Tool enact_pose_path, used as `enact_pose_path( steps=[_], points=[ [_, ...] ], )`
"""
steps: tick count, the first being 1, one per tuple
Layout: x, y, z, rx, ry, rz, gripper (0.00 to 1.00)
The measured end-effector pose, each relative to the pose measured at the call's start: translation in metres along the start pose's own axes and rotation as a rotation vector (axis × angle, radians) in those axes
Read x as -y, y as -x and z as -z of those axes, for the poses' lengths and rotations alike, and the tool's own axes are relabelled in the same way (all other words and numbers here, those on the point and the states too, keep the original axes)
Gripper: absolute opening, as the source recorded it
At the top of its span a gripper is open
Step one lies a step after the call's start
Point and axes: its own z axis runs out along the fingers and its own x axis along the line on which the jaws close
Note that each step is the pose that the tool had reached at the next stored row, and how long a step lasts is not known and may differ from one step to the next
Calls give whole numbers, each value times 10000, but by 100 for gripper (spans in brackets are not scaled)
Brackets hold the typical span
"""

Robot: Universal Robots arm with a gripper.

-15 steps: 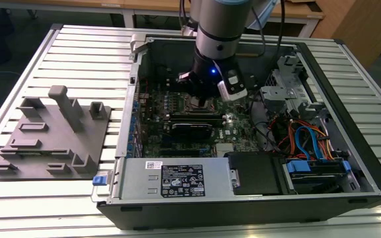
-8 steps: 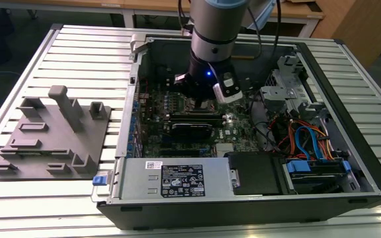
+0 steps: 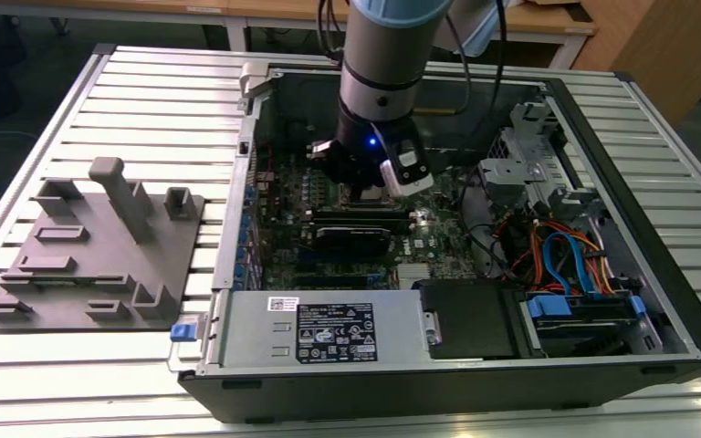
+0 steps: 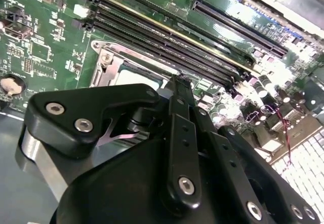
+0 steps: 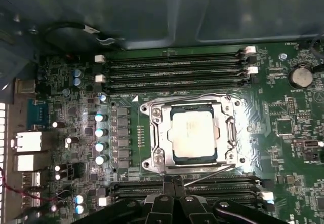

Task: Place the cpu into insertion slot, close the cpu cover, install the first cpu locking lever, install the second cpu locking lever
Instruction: 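Install the second cpu locking lever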

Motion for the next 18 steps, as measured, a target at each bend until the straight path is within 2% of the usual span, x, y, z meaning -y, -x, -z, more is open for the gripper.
enact_pose_path(
  steps=[3, 8, 15, 18],
  points=[
    [12, 0, -28, -9, 102, 2, 10],
    [76, -9, -48, -25, 272, 6, 10],
    [129, -78, -81, -53, 609, 45, 10],
    [168, -89, -96, -62, 697, 55, 10]
  ],
)
